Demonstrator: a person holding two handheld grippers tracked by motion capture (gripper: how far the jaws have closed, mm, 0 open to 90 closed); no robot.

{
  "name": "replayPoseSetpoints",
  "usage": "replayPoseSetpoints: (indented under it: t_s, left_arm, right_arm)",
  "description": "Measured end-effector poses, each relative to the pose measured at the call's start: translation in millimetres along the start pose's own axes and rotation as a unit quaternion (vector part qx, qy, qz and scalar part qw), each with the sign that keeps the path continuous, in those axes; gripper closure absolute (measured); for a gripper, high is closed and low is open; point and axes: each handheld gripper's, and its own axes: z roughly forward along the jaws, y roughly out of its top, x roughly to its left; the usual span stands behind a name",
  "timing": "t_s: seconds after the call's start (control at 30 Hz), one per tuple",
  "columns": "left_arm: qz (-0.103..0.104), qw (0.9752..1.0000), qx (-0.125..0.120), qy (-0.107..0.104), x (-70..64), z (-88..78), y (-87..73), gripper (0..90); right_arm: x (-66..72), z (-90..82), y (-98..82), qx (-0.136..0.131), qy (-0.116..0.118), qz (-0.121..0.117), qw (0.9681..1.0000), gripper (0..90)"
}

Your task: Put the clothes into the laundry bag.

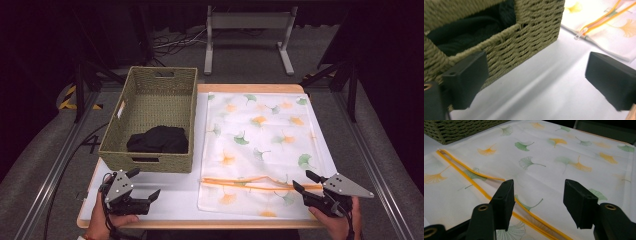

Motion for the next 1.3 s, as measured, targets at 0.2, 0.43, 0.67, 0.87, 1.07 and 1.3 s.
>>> replayPoseSetpoints:
  t_s: [0.2, 0.43, 0.67, 0.87, 1.07, 1.3]
  left_arm:
    - [-0.024, 0.9997, 0.006, 0.000, 12.4, -1.7, -6.5, 9.8]
    - [-0.040, 0.9992, -0.001, 0.001, 18.8, -5.3, -10.5, 11.4]
    - [-0.027, 0.9994, 0.019, 0.002, 17.4, 2.0, -10.4, 12.6]
    - [-0.032, 0.9993, 0.019, -0.001, 18.5, 3.7, -10.4, 13.3]
    - [-0.030, 0.9993, 0.022, 0.001, 17.0, 3.8, -10.5, 13.2]
    - [-0.043, 0.9988, 0.023, -0.002, 17.9, 2.8, -11.6, 13.2]
  right_arm:
    - [-2.4, 5.7, 0.0, 0.021, 0.033, 0.002, 0.9992, 54.5]
    - [4.9, 21.4, 7.8, 0.051, 0.059, -0.027, 0.9966, 57.6]
    - [6.7, 36.3, 15.7, 0.068, 0.081, -0.057, 0.9927, 56.0]
    - [8.8, 52.5, 22.4, 0.080, 0.106, -0.059, 0.9895, 53.8]
    - [16.2, 58.3, 26.1, 0.087, 0.129, -0.071, 0.9852, 49.9]
    - [25.3, 81.3, 27.6, 0.141, 0.129, -0.097, 0.9767, 47.3]
